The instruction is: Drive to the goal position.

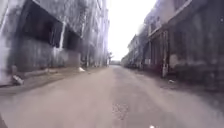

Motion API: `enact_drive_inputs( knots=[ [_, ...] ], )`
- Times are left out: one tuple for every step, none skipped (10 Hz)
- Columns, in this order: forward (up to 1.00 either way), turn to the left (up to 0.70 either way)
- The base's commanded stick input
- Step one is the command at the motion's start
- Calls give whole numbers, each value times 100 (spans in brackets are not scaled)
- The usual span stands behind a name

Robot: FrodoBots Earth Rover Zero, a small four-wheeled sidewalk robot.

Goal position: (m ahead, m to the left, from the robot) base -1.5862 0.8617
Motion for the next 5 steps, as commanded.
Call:
enact_drive_inputs(
  knots=[
    [-100, 0],
    [-100, 0],
    [-100, 0],
    [-100, 0],
    [-100, 0]
  ],
)
